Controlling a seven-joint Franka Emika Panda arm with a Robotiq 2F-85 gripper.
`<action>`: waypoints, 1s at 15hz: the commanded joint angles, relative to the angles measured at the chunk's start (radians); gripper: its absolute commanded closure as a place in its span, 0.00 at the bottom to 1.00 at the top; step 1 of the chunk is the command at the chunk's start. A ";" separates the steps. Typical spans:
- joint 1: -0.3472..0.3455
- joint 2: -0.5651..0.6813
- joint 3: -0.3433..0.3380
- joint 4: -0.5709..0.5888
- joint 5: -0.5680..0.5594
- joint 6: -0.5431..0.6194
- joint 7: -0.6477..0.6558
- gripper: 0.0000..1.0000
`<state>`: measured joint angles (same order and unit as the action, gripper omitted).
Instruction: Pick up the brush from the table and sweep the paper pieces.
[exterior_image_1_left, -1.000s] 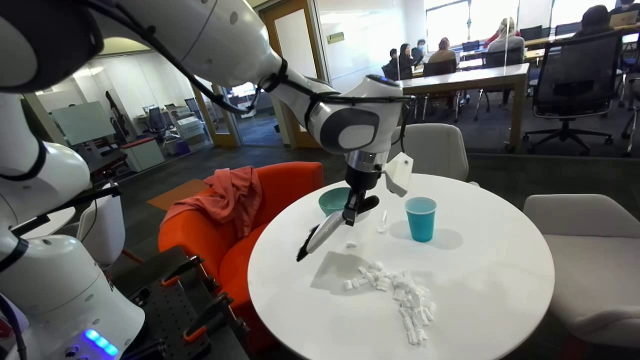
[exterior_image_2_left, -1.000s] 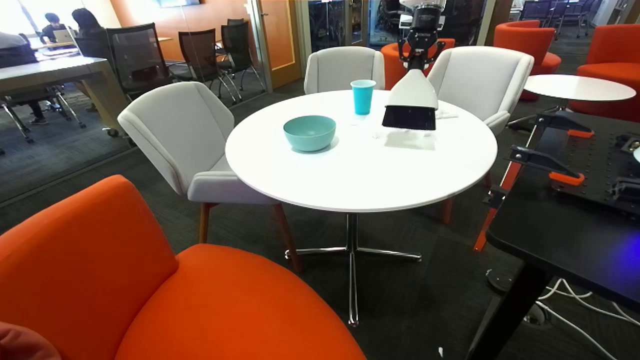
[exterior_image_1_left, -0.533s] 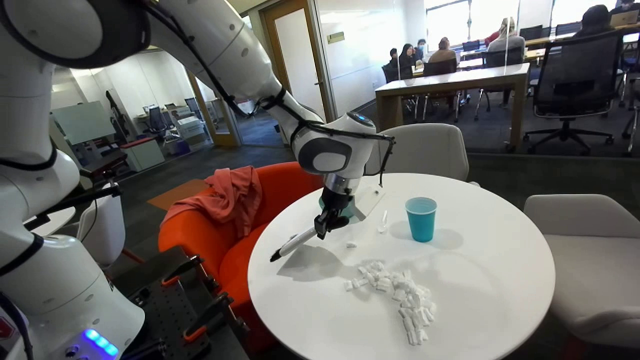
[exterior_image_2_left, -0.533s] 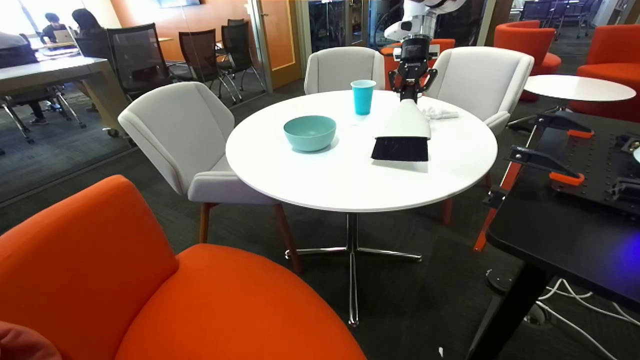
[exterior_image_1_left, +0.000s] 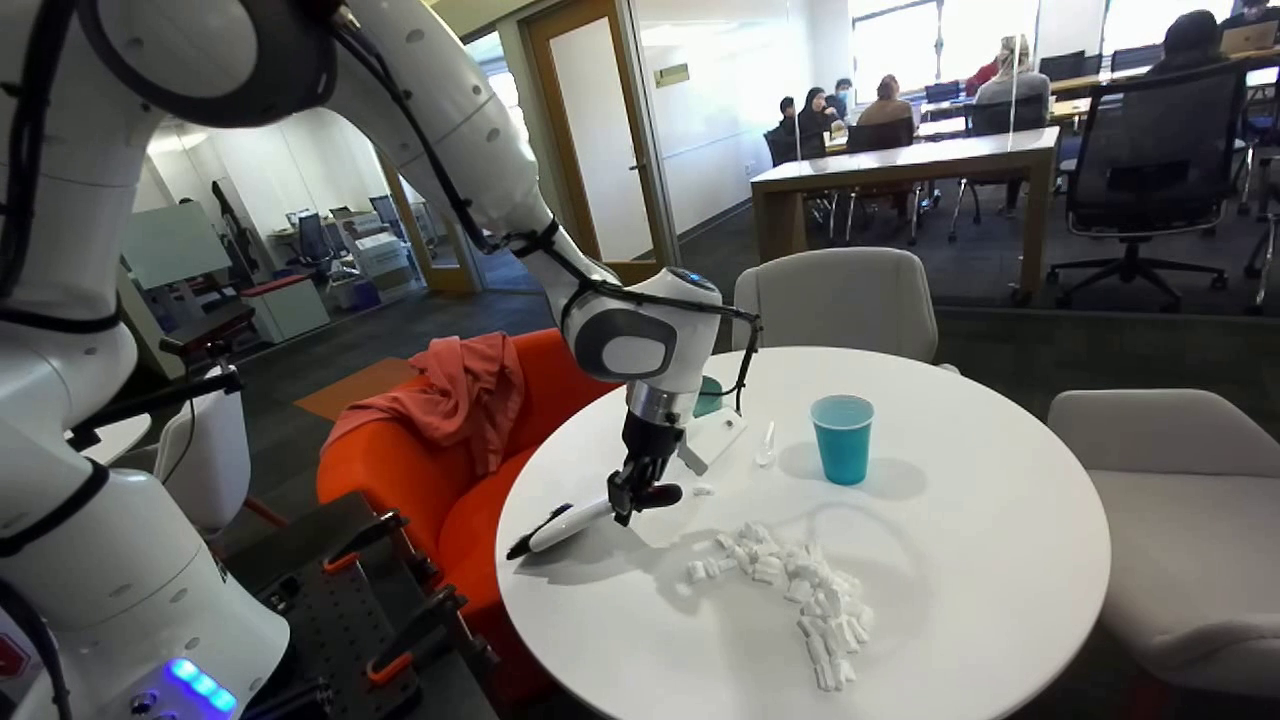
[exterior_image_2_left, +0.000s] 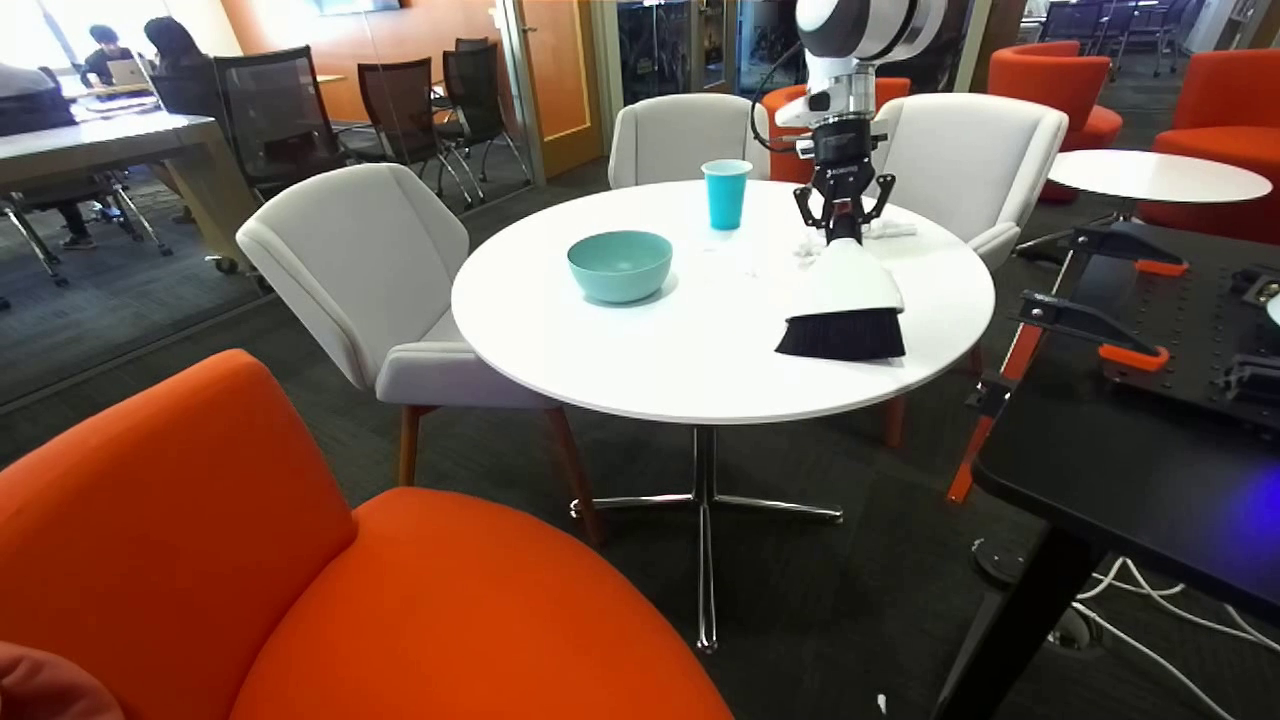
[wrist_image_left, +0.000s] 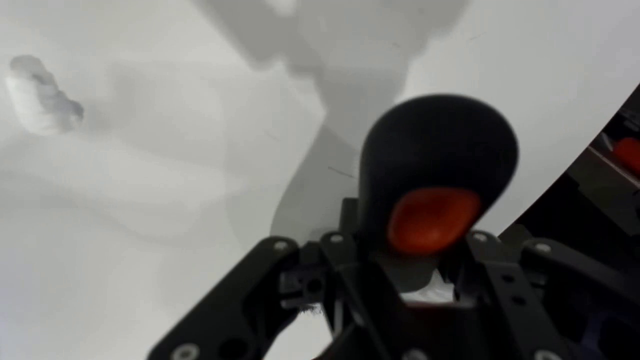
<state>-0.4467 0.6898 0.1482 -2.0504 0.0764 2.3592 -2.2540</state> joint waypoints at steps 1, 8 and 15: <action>0.082 -0.017 -0.072 -0.052 -0.025 0.055 0.016 0.88; 0.164 -0.050 -0.137 -0.086 -0.096 0.060 0.046 0.08; 0.233 -0.210 -0.206 -0.126 -0.295 -0.056 0.045 0.00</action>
<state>-0.2475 0.5906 -0.0307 -2.1152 -0.1570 2.3390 -2.2294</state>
